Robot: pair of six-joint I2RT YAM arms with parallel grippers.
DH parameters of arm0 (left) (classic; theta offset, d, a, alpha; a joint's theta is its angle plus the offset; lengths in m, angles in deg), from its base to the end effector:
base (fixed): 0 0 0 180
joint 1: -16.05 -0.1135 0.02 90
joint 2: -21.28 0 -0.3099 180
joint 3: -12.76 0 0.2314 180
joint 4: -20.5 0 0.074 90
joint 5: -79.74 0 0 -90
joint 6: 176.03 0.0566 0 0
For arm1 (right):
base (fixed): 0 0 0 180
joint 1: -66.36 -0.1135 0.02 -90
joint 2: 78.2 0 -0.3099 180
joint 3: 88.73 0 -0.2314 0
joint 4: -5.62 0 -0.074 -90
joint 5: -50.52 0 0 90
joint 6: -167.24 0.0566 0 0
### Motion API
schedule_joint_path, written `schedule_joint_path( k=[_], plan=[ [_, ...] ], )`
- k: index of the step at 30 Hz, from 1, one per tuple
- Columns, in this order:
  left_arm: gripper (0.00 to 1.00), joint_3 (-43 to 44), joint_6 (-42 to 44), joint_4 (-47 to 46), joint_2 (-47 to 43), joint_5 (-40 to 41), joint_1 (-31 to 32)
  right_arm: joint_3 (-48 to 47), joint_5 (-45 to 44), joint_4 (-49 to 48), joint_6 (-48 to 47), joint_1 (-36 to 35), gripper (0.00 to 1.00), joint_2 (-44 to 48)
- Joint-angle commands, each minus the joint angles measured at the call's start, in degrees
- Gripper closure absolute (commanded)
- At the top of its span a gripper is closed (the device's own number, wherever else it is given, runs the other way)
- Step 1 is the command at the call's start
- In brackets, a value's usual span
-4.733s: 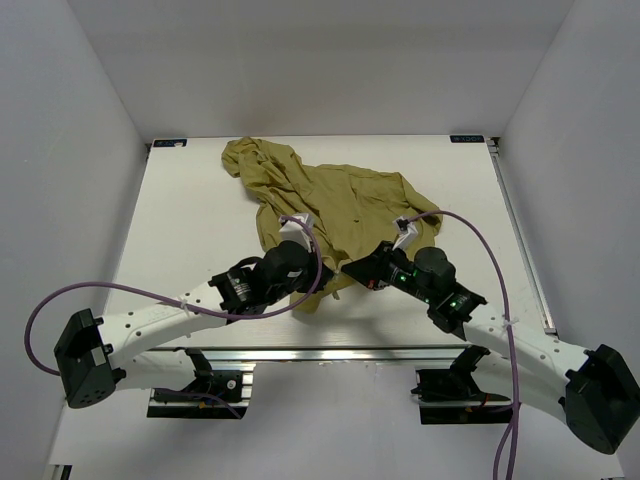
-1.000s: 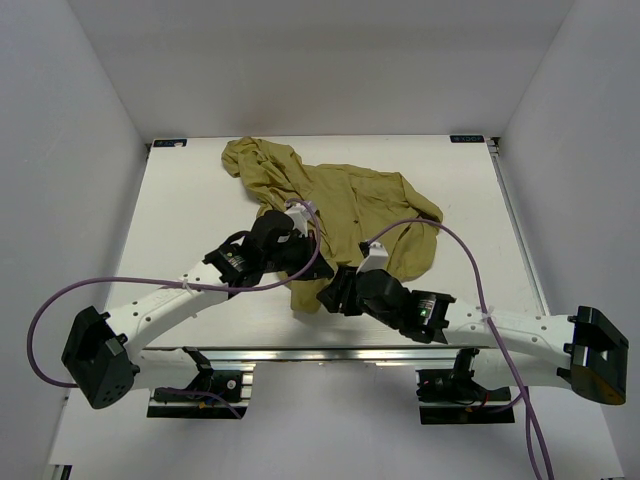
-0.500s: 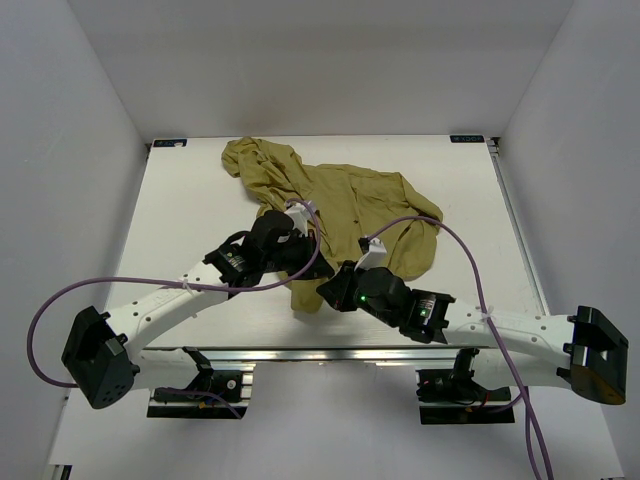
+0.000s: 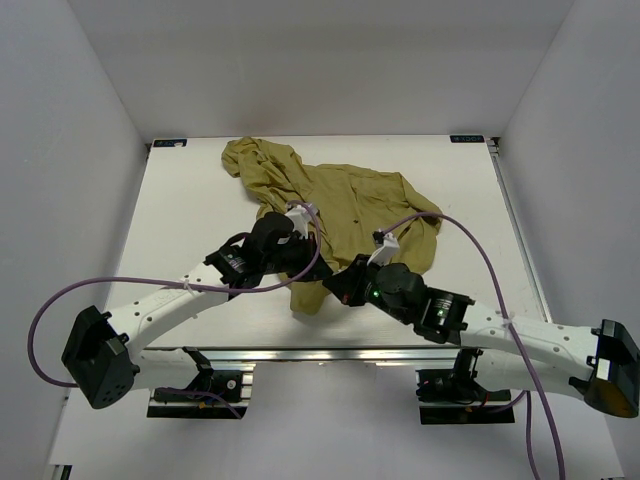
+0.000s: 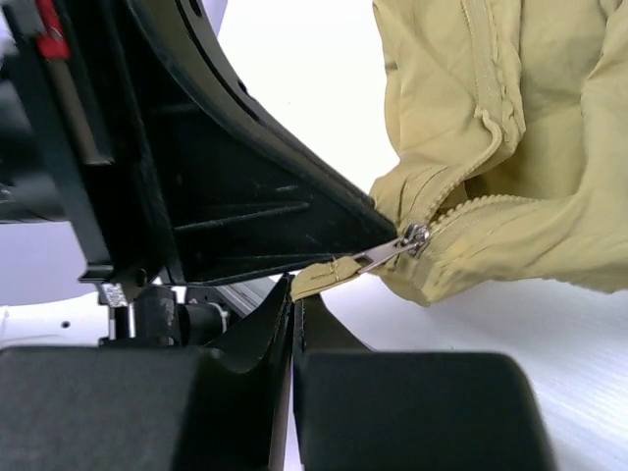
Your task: Zip up the jacket
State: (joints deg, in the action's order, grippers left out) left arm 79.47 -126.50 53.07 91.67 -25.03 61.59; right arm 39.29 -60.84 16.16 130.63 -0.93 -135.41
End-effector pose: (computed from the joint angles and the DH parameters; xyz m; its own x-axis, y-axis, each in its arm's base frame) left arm 0.1653 -0.1891 0.3145 -0.8565 -0.0233 -0.5157 0.3658 0.6775 -0.6381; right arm 0.0980 0.1807 0.3185 -0.6436 0.3987 -0.6534 -0.3474 0.6085 0.7135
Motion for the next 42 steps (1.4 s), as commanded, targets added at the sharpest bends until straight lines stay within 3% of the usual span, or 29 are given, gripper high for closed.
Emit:
schedule_joint_path(
  k=[1, 7, 10, 20, 26, 32, 42],
  plan=[
    [1.0, -0.7, 1.88, -1.45, -0.43, -2.63, -0.1, -0.14, 4.46, -1.75, -1.79, 2.24, 1.0, 1.84],
    [1.0, -0.35, 3.29, -1.54, 0.71, -5.53, -0.01, 2.58, 23.26, -6.75, 1.98, 11.64, 1.0, 0.35],
    [1.0, -0.97, 3.99, -2.16, 0.19, -6.33, -0.1, 2.94, 26.02, -7.2, 3.91, 13.58, 1.0, -0.18],
    [1.0, -3.78, 6.89, 2.67, -1.83, -10.99, 0.34, 0.74, 21.72, -4.84, -0.01, 18.06, 1.0, -1.41],
    [1.0, -5.8, 7.07, 5.22, -5.35, -9.85, 0.34, -3.74, 23.47, -2.54, -8.02, 20.7, 1.0, -6.68],
    [1.0, -6.94, 7.95, 4.61, -5.0, -12.47, 0.51, -6.81, 28.48, -6.22, -9.26, 22.72, 1.0, -14.14],
    [1.0, -6.42, 11.55, 7.77, -5.09, -16.17, 0.52, -13.14, 24.7, -7.89, -15.51, 25.27, 1.0, -25.21]
  ],
)
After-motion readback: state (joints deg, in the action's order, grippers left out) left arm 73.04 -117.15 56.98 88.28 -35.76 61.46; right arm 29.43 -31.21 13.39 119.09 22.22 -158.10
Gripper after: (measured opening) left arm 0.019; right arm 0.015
